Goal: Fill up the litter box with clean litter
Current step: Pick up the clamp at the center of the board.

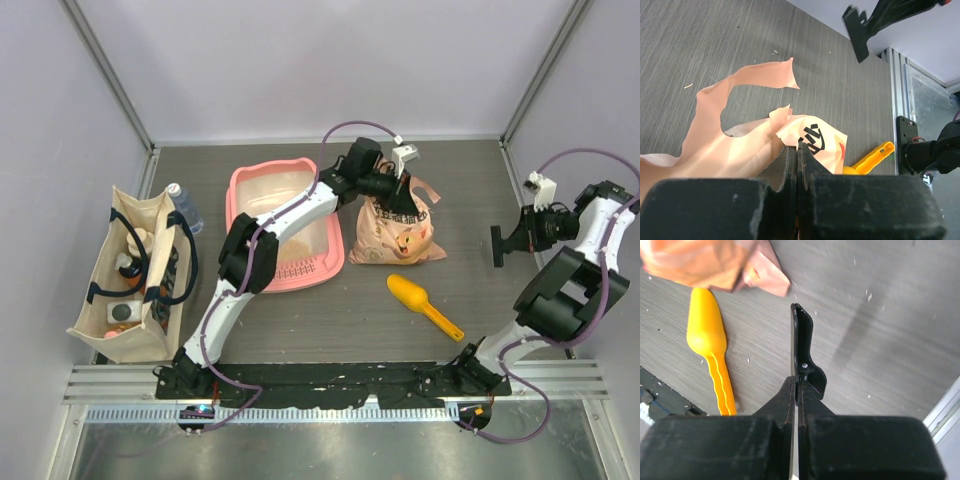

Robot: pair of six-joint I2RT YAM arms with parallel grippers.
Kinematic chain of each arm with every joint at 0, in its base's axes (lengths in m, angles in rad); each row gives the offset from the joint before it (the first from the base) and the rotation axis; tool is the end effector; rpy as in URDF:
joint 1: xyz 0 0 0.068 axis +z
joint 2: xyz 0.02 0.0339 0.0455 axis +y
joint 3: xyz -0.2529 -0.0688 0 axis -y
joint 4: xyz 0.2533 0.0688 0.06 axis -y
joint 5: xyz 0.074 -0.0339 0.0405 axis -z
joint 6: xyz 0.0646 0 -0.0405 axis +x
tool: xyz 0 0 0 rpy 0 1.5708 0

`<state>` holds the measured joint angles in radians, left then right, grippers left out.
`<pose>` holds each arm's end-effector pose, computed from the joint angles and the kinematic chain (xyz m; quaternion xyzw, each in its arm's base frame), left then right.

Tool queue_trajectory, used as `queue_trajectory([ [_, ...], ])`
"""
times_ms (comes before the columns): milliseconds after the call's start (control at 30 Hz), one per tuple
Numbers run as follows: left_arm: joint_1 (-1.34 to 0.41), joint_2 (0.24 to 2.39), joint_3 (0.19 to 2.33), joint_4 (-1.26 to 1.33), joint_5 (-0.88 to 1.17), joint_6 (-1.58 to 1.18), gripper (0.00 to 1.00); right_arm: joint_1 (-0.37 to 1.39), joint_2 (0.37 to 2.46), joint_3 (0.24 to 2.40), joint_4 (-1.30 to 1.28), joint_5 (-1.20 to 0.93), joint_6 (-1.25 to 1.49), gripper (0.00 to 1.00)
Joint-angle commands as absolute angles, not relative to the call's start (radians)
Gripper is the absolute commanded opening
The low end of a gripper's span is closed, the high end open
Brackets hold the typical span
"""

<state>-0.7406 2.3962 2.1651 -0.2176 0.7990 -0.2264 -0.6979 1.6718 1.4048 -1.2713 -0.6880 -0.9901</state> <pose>0.3920 -0.4211 0.2338 0.3985 0.7018 -0.5195 0.2809 0.2636 -0.1676 0.2323 -0.1425 0.9305 0.2126 0.2622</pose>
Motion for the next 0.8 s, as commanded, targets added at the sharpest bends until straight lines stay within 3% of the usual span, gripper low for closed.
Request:
queue_trajectory([
  [0, -0.724, 2.355, 2.167, -0.235, 0.874, -0.288, 0.0, -0.687, 1.569, 1.443, -1.503, -0.919, -1.19, 0.01],
  [233, -0.724, 2.396, 2.218, -0.219, 0.884, -0.339, 0.0, -0.494, 1.536, 1.467, -1.503, -1.049, -1.207, 0.01],
  [433, -0.722, 2.407, 2.241, -0.176, 0.905, -0.396, 0.0, -0.344, 1.519, 1.456, -1.503, -1.016, -1.264, 0.02],
  [767, -0.716, 2.436, 2.226, -0.014, 1.028, -0.566, 0.0, -0.302, 1.641, 1.492, -1.474, -1.006, -1.204, 0.01],
])
